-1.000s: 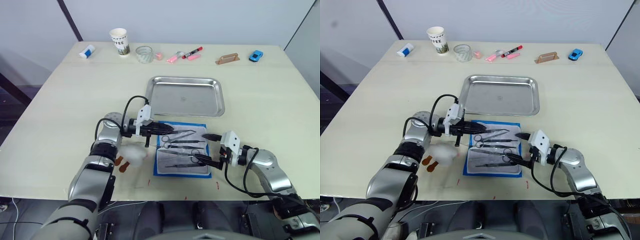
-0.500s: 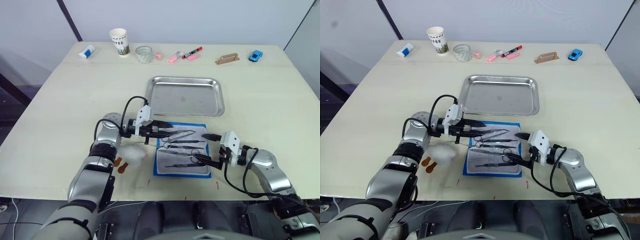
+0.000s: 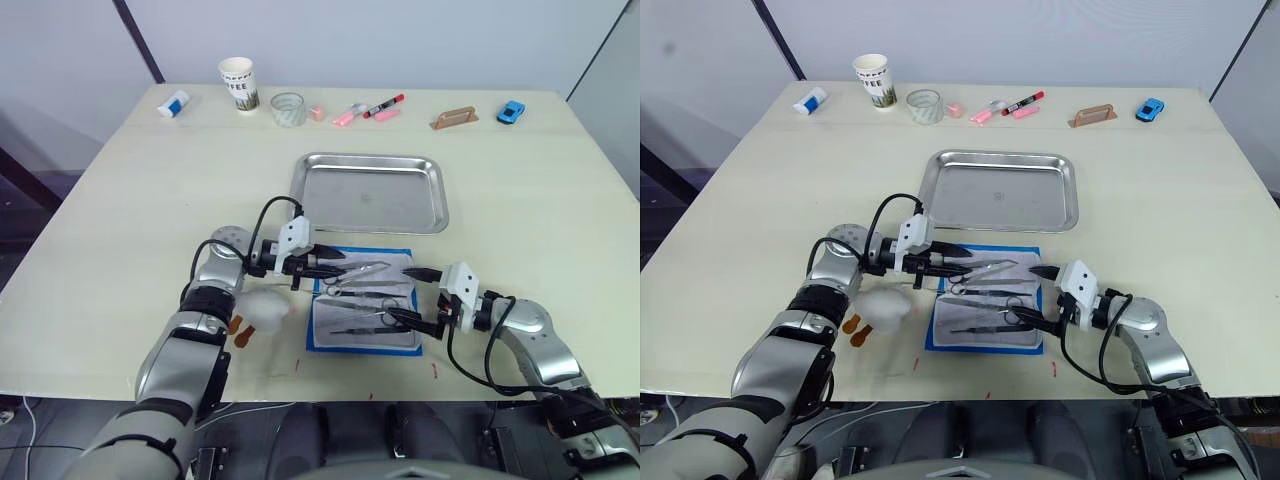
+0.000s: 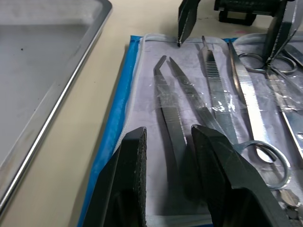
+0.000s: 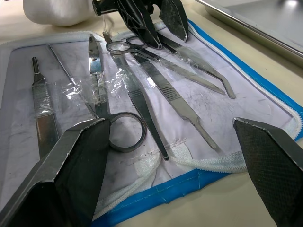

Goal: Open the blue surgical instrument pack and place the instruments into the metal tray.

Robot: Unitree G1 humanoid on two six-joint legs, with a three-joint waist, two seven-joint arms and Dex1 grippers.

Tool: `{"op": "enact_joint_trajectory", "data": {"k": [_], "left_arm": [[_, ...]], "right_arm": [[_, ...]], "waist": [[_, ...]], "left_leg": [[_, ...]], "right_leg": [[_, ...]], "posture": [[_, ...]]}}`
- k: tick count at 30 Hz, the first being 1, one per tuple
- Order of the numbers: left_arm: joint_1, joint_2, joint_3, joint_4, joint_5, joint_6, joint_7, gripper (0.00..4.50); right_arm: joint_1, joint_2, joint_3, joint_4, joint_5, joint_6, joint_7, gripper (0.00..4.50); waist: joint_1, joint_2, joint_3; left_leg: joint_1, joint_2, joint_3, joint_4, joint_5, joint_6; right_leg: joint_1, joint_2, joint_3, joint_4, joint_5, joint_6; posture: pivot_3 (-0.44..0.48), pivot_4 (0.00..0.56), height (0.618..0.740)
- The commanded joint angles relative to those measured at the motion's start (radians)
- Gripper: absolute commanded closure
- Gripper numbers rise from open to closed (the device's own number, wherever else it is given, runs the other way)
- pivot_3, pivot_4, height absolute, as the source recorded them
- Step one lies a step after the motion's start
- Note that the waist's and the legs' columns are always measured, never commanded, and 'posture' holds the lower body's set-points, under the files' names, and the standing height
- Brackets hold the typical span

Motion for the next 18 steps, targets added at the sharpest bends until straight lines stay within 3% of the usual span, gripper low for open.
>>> {"op": "enact_joint_trajectory", "data": {"k": [1, 18], "left_arm": [[-0.002, 0.013, -0.010, 0.023, 0.019, 0.006, -0.002, 2.90], [0.010, 0.042, -0.014, 0.022, 0.023, 0.007, -0.033, 2.90]], "right_arm": [[0.018, 0.008, 0.038, 0.037, -0.041, 0.013, -0.011, 0.00], [0.018, 0.014, 0.036, 0.039, -0.046, 0.011, -0.014, 0.00]], "waist": [[0.000, 0.000, 0.000], [-0.002, -0.001, -0.001]], "left_leg": [[0.000, 0.000, 0.000, 0.000, 0.000, 0.000], [0.000, 0.000, 0.000, 0.000, 0.000, 0.000]], "right_leg": [[0.000, 0.000, 0.000, 0.000, 0.000, 0.000], [0.000, 0.000, 0.000, 0.000, 0.000, 0.000]], "posture": [[0.000, 0.150, 0.718], [0.000, 0.150, 0.718]]}}
